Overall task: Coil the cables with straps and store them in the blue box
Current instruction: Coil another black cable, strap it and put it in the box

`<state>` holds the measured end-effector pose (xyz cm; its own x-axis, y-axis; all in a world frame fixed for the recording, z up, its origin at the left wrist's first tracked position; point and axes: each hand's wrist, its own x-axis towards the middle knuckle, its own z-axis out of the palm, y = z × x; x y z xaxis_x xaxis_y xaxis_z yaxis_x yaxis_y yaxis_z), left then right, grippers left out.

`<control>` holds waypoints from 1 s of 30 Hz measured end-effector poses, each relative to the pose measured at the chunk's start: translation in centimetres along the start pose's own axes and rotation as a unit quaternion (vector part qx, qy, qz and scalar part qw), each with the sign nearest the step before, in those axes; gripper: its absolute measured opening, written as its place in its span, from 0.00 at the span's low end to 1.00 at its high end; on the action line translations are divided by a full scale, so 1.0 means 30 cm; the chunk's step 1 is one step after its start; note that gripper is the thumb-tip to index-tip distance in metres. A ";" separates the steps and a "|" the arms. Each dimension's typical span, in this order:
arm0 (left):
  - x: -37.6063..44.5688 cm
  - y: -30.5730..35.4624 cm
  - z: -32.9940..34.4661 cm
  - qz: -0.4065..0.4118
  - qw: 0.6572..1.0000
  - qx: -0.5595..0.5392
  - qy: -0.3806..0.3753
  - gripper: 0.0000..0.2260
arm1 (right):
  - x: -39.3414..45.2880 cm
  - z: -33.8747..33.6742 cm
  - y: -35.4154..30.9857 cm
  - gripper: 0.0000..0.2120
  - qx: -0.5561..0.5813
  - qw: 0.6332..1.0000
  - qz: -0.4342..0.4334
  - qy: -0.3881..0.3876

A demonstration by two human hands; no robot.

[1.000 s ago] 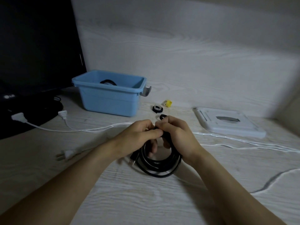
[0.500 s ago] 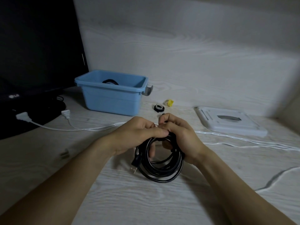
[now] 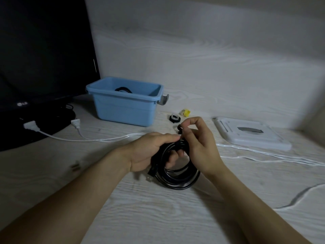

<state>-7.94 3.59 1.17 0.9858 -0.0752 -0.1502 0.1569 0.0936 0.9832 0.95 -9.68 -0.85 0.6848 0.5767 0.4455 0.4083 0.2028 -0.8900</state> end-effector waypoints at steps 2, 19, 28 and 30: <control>0.014 -0.012 -0.001 -0.002 0.999 -0.036 0.018 0.17 | 0.015 -0.013 0.013 0.02 -0.031 0.998 -0.006 0.052; 0.100 0.395 -0.259 0.313 0.817 -0.212 0.435 0.17 | 0.022 -0.064 0.070 0.07 -0.148 0.979 0.052 0.133; 0.280 0.395 -0.414 0.296 0.749 0.367 0.465 0.15 | 0.024 -0.066 0.077 0.09 -0.171 0.978 0.038 0.109; 0.307 0.359 -0.444 0.233 0.729 0.450 0.461 0.15 | 0.023 -0.068 0.078 0.09 -0.174 0.978 0.034 0.106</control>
<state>3.63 17.12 9.01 0.6061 0.4942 0.6233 0.0989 -0.8243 0.5574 3.61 -10.43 -2.42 0.8120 0.3946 0.4300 0.5133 -0.1324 -0.8479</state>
